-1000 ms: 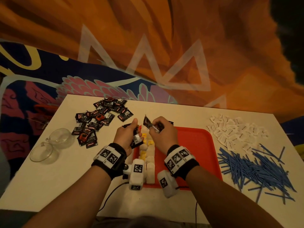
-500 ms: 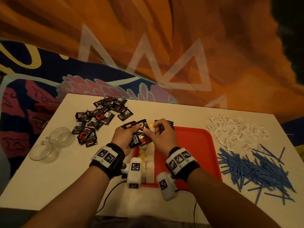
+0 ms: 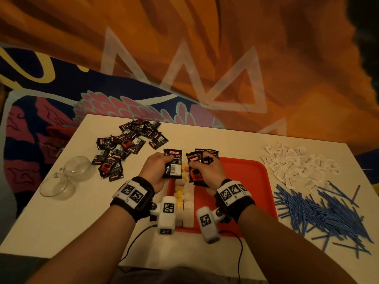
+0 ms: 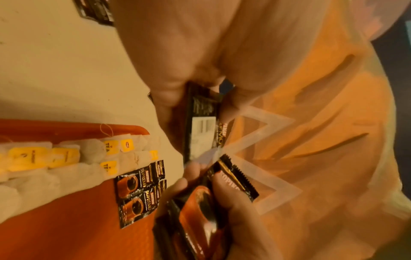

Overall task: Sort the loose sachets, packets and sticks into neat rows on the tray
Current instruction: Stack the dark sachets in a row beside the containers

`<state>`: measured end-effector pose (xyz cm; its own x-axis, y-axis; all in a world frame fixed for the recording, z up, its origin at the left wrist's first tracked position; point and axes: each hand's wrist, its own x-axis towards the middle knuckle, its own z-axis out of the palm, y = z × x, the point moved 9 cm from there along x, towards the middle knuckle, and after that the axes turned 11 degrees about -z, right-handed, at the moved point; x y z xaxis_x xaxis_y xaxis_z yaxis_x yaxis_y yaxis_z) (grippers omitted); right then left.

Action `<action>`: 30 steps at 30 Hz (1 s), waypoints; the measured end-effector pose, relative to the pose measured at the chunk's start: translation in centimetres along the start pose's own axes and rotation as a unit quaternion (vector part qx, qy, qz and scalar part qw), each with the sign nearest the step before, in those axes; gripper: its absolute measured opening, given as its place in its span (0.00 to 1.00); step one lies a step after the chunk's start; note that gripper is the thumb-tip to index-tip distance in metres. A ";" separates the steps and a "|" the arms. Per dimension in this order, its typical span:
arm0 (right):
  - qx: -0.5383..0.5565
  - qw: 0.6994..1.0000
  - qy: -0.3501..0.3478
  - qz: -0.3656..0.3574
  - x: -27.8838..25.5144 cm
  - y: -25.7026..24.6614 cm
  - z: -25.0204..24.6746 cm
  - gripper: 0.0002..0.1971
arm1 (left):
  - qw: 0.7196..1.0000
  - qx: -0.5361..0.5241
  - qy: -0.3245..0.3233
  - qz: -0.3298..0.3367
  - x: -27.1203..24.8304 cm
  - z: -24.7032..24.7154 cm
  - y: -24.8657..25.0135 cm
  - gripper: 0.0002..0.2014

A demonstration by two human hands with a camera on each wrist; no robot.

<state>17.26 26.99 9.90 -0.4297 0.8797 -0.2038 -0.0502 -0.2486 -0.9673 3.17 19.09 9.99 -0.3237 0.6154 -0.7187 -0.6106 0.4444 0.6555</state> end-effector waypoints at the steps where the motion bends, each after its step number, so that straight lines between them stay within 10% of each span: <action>1: 0.018 1.000 0.014 0.011 -0.1 0.4 -0.1 0.09 | 0.999 0.025 0.028 0.018 0.1 -0.4 0.2 0.06; 13: 0.015 0.999 -0.016 0.043 -0.1 0.5 2.1 0.06 | 0.889 0.368 0.141 0.232 -2.1 3.9 3.0 0.03; 19: 0.062 0.996 -0.010 0.059 0.2 1.0 0.9 0.14 | 0.926 0.341 -0.021 0.161 -1.2 5.8 0.4 0.09; 25: 0.088 0.995 0.037 0.022 0.5 0.3 -1.0 0.13 | 0.976 0.188 -0.001 0.113 -0.1 3.5 -0.8 0.04; 30: 0.157 0.986 -0.021 0.050 -0.2 -0.3 1.1 0.18 | 0.983 0.136 -0.123 0.002 -0.6 5.2 -2.9 0.03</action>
<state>16.38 26.44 10.35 -0.4828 0.8286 -0.2833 -0.2796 -0.4525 -0.8468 8.86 20.83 9.74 -0.1210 0.7410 -0.6605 -0.3822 0.5794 0.7199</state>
